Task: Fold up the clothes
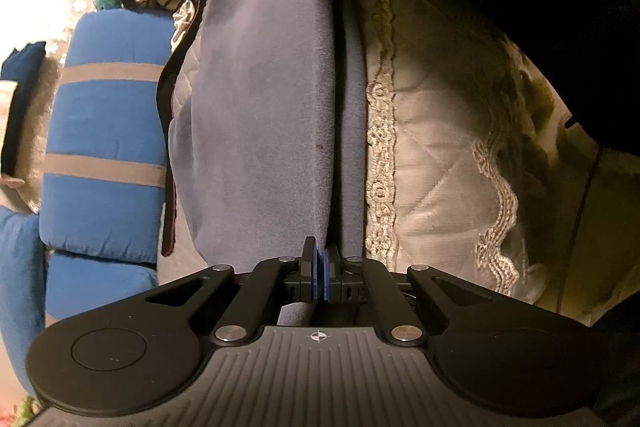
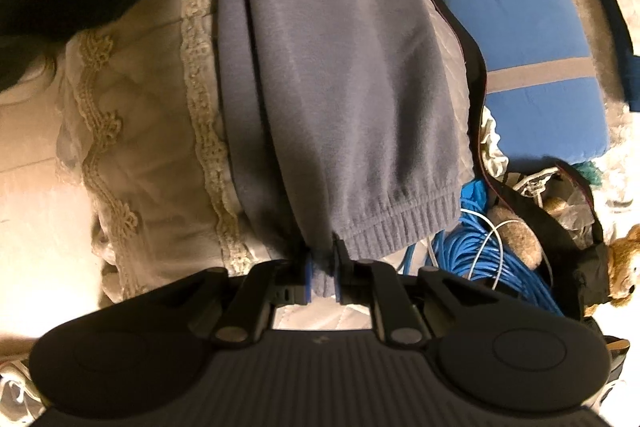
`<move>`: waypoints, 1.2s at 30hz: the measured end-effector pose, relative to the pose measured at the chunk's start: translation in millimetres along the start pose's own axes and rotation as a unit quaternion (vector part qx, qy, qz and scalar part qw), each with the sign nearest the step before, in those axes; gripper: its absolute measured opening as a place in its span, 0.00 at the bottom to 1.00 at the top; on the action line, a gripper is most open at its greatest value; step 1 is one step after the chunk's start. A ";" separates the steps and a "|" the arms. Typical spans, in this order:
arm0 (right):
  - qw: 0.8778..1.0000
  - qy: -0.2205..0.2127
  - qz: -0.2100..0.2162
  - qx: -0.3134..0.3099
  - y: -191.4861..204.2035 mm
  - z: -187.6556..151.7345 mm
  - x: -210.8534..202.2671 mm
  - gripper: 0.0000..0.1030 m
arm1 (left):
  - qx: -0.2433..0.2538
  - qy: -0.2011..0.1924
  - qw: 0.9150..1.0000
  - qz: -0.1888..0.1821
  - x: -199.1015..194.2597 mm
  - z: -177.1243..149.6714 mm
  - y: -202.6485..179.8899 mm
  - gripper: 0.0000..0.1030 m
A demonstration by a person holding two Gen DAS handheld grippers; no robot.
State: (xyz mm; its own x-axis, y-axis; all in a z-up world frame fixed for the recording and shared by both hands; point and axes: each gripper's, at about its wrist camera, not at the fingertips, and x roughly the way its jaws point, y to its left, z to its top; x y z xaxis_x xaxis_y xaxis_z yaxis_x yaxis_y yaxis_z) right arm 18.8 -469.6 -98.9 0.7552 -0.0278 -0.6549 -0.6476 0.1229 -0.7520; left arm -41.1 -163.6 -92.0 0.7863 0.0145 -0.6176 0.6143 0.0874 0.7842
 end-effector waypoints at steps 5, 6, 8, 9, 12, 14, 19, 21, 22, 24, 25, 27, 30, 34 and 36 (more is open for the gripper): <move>1.000 0.014 0.005 -0.007 1.9 -0.2 -4.0 0.16 | 0.000 -0.002 1.000 0.009 -1.2 -1.6 -3.3 0.02; 1.000 0.020 0.007 -0.008 1.9 0.1 -4.4 0.24 | 0.006 -0.002 1.000 0.015 -0.8 -1.5 -5.7 0.02; 0.999 0.028 0.018 -0.011 2.7 0.3 -5.4 0.53 | 0.020 -0.002 0.999 0.026 -0.5 -1.6 -11.3 0.02; 0.999 0.030 0.021 -0.011 3.1 0.2 -6.3 0.54 | 0.027 -0.003 0.999 0.031 -0.6 -1.9 -13.9 0.02; 0.999 0.029 0.024 -0.003 -1.4 -0.5 -13.1 0.62 | 0.027 -0.004 0.999 0.030 -1.6 -4.1 -13.5 0.02; 0.999 0.022 0.026 0.010 -9.5 -1.4 -21.0 0.69 | 0.021 -0.005 0.999 0.025 -2.3 -5.1 -11.3 0.02; 0.996 0.023 -0.004 0.087 -46.6 4.1 -40.2 0.82 | 0.015 -0.003 1.000 0.012 -4.8 -8.4 -6.5 0.02; 0.984 0.027 -0.028 0.176 -76.1 10.7 -47.2 0.85 | 0.010 -0.002 1.000 0.007 -7.0 -10.1 -4.6 0.03; 0.973 0.021 -0.034 0.226 -91.9 13.8 -53.0 0.88 | 0.008 -0.001 1.000 0.004 -8.3 -10.7 -3.1 0.04; 0.952 -0.005 -0.023 0.305 -115.4 21.7 -66.4 0.93 | 0.004 0.005 1.000 0.000 -10.6 -13.0 0.5 0.06; 0.943 -0.021 -0.016 0.333 -123.1 27.5 -72.6 0.98 | 0.000 0.009 1.000 0.003 -11.7 -15.5 2.5 0.14; 0.930 -0.051 -0.005 0.364 -129.7 44.0 -85.2 0.99 | -0.012 0.018 1.000 0.013 -14.2 -21.7 7.1 0.32; 0.922 -0.094 0.014 0.375 -127.0 76.5 -98.4 1.00 | -0.052 0.034 0.998 0.019 -16.6 -33.6 19.1 0.35; 0.912 -0.136 0.048 0.384 -112.4 124.2 -103.9 1.00 | -0.096 0.069 0.992 0.036 -11.1 -49.8 32.5 0.35; 0.910 -0.156 0.068 0.378 -99.1 152.7 -104.0 1.00 | -0.113 0.084 0.989 0.046 -8.0 -55.2 37.4 0.35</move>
State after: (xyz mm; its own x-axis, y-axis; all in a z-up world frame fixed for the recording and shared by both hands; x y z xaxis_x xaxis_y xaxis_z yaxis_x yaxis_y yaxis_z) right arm 20.0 -327.4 55.1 0.7421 0.3065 -0.5961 -0.5707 0.7554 -0.3221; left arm -28.0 -105.5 -61.0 0.8039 0.1968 -0.5612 0.4961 0.2984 0.8154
